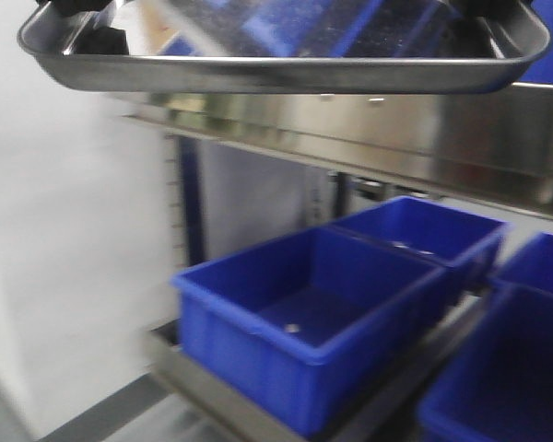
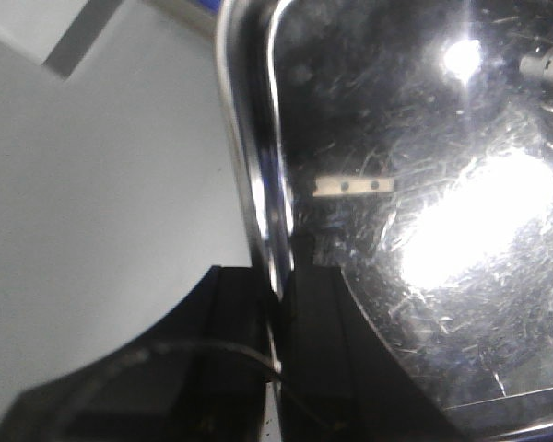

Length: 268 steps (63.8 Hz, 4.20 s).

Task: Stack silver trays without gaps
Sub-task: 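Turn the base toward the shelf with blue bins, tray held, then position the held tray above the stack of silver trays, then lower the tray onto the stack and open both grippers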

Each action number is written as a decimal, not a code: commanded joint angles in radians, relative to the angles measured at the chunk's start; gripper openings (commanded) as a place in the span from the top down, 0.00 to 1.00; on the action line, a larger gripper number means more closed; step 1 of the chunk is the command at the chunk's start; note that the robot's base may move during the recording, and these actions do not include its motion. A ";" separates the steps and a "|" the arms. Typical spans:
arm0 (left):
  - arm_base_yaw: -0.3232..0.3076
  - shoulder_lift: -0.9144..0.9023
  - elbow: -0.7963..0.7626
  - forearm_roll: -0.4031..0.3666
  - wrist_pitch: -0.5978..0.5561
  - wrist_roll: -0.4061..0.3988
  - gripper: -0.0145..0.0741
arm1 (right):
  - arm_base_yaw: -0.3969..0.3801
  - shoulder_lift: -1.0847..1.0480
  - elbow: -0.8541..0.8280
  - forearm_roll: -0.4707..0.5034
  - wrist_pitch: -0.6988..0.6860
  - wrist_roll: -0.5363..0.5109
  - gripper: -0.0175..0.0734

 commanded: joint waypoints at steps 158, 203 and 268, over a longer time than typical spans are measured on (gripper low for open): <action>-0.008 -0.035 -0.032 0.022 0.048 0.029 0.89 | 0.000 -0.033 -0.038 -0.039 -0.009 -0.023 0.75; 0.198 0.247 -0.336 0.009 -0.027 0.211 0.89 | -0.165 0.161 -0.216 0.081 -0.043 -0.023 0.75; 0.088 0.014 -0.304 0.002 0.008 0.297 0.51 | -0.084 -0.016 -0.210 0.038 -0.033 -0.109 0.53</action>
